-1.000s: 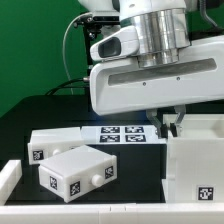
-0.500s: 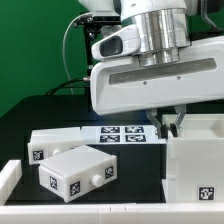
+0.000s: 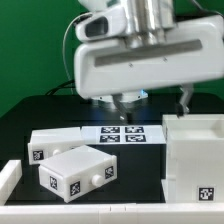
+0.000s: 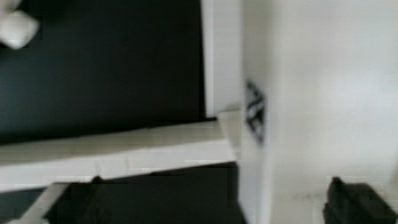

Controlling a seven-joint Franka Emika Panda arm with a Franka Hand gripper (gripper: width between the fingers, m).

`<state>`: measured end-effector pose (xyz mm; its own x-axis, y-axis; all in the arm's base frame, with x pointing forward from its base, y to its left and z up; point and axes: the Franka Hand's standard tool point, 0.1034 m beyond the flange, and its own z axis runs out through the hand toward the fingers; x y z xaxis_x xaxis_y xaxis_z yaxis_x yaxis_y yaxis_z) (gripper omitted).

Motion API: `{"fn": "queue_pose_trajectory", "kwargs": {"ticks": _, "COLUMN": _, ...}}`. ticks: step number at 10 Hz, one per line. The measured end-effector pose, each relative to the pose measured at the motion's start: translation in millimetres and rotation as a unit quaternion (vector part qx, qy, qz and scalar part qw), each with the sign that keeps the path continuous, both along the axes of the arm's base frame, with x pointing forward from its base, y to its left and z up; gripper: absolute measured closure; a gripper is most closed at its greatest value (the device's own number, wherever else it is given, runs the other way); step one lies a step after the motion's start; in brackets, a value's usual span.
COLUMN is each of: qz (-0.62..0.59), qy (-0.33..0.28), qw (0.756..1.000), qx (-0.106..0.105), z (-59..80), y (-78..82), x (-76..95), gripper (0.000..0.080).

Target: Assemble drawer

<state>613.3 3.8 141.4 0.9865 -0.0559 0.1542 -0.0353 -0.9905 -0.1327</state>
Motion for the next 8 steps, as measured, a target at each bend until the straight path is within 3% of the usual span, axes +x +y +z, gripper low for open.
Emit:
{"fn": "queue_pose_trajectory", "kwargs": {"ticks": 2, "qz": 0.056, "qy": -0.016, "qw": 0.998, "qx": -0.016, "z": 10.6, "y": -35.9, "x": 0.8, "gripper": 0.0158}}
{"fn": "queue_pose_trajectory", "kwargs": {"ticks": 3, "qz": 0.065, "qy": -0.019, "qw": 0.997, "qx": -0.020, "z": 0.3, "y": -43.2, "x": -0.8, "gripper": 0.0151}}
{"fn": "queue_pose_trajectory", "kwargs": {"ticks": 4, "qz": 0.019, "qy": -0.013, "qw": 1.000, "qx": -0.012, "z": -7.3, "y": -36.7, "x": -1.5, "gripper": 0.0151}}
{"fn": "queue_pose_trajectory", "kwargs": {"ticks": 7, "qz": 0.041, "qy": -0.016, "qw": 0.999, "qx": -0.016, "z": -8.3, "y": -38.1, "x": -0.8, "gripper": 0.0150}}
{"fn": "queue_pose_trajectory", "kwargs": {"ticks": 8, "qz": 0.105, "qy": -0.017, "qw": 0.994, "qx": -0.027, "z": -21.5, "y": -43.0, "x": -4.0, "gripper": 0.0150}}
